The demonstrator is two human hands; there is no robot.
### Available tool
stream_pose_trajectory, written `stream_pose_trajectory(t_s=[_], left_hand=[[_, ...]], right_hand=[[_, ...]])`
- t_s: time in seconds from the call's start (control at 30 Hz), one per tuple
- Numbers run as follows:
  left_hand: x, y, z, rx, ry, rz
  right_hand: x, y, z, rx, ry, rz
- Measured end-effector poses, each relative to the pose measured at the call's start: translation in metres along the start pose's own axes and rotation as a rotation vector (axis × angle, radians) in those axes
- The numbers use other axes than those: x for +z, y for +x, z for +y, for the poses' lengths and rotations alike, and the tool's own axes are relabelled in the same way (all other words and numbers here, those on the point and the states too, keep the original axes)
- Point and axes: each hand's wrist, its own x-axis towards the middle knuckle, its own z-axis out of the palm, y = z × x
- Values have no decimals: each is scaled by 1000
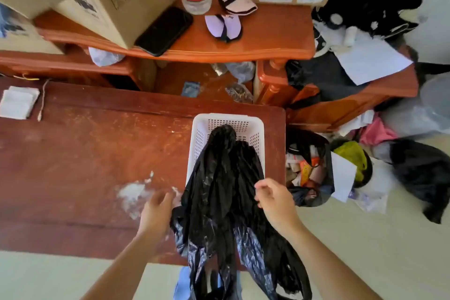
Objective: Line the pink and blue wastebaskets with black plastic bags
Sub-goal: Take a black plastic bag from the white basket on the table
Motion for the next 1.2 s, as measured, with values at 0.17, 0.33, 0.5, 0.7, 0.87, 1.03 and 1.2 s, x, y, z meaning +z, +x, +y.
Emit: stream_pose_trajectory(t_s=[0.17, 0.33, 0.5, 0.7, 0.87, 1.03, 1.2], left_hand=[[30, 23, 12, -34, -89, -431], [44, 33, -45, -81, 364, -350], [7, -11, -47, -89, 77, -118], [-63, -54, -35, 131, -298, -122], [-109, -75, -14, 256, -261, -411], [-119, -82, 5, 363, 71, -418], [-65, -150, 34, 268, 454, -777]], right_hand=[[52, 52, -49, -29, -183, -11], [97, 63, -50, 13, -455, -177], [125, 28, -69, -272, -322, -348], [109, -34, -105, -103, 355, -437], [58, -94, -97, 122, 880, -100], [10, -192, -64, 225, 1298, 109], [-34, -308, -6, 269, 1357, 419]])
